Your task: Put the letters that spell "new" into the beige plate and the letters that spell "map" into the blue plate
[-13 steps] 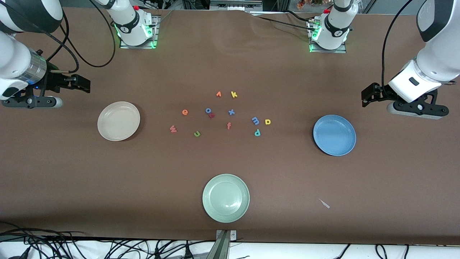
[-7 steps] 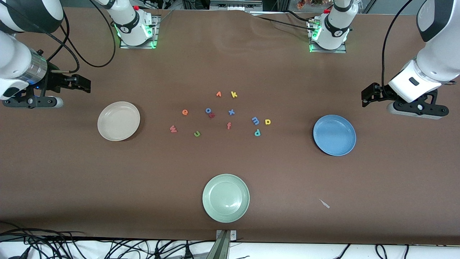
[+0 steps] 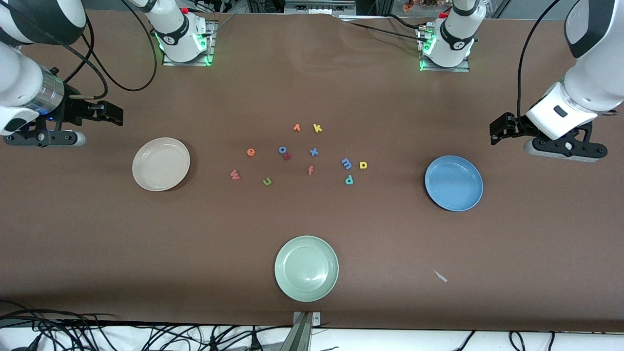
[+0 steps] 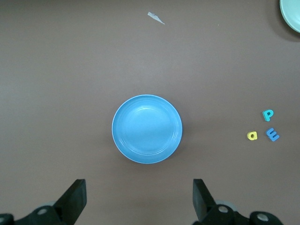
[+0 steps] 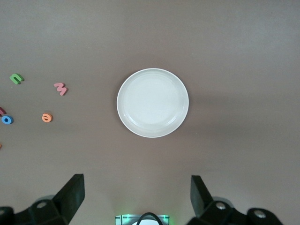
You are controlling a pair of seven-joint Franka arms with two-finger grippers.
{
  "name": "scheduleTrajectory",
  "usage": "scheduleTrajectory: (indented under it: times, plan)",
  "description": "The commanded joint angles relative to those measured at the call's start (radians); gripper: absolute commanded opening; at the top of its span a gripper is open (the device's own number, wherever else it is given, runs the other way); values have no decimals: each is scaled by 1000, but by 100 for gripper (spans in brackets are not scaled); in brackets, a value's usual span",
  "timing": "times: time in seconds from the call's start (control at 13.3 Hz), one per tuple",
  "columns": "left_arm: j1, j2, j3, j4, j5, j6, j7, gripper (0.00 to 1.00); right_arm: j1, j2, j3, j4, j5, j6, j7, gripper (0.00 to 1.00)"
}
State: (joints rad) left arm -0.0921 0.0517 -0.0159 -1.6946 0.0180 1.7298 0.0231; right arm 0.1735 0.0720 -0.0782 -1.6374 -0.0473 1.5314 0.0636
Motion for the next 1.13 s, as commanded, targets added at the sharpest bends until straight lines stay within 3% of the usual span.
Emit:
scheduleTrajectory:
  times: [0.0, 0.3, 0.53, 1.05]
  plan:
    - [-6, 28, 1, 23, -26, -3, 6, 100, 1, 8, 0, 19, 15, -16, -4, 100]
    - [-11, 80, 1, 32, -33, 0, 8, 100, 1, 8, 0, 19, 15, -17, -10, 100]
    - [0, 176, 2, 42, -185, 0, 18, 100, 1, 8, 0, 19, 15, -17, -10, 100]
    - [-72, 375, -9, 55, -199, -1, 21, 100, 70, 29, 2, 19, 29, -10, -13, 100]
